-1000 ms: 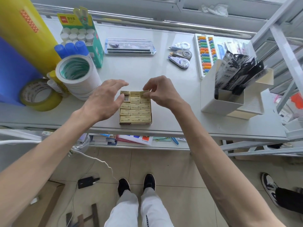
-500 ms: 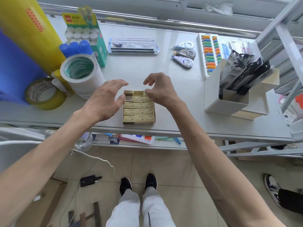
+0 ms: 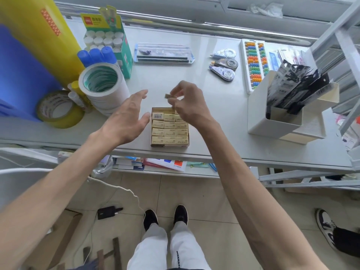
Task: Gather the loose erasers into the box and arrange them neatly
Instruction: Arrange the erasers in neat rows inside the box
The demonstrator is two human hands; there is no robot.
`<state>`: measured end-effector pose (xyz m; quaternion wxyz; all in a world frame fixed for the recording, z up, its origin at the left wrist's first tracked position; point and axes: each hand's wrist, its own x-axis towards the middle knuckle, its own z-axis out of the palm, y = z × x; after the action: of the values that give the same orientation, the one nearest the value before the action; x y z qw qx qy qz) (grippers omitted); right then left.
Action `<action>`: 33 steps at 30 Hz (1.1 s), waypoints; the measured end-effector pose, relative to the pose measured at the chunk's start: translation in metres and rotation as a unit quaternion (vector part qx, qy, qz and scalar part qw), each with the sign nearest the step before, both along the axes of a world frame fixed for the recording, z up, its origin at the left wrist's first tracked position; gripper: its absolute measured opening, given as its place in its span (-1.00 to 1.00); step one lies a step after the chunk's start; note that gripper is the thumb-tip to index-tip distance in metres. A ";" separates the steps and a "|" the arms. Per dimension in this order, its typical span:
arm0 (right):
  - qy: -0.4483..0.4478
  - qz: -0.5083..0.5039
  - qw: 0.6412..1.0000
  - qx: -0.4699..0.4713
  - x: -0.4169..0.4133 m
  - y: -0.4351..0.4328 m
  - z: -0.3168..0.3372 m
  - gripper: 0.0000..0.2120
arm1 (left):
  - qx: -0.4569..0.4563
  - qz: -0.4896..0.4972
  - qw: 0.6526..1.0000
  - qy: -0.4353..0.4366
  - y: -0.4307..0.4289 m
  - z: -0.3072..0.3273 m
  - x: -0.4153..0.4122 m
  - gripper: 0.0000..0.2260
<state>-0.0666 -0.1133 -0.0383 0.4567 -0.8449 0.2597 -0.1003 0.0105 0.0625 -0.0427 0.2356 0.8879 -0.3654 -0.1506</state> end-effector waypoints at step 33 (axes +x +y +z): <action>0.004 0.037 0.998 0.053 -0.013 -0.012 -0.002 -0.77 | 0.021 -0.008 1.000 -0.004 -0.007 -0.005 0.002 -0.47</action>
<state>-0.0795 -0.1255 -0.0402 0.5035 -0.8288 0.2349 -0.0662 0.0127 0.0558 -0.0480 0.2143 0.8902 -0.3704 -0.1563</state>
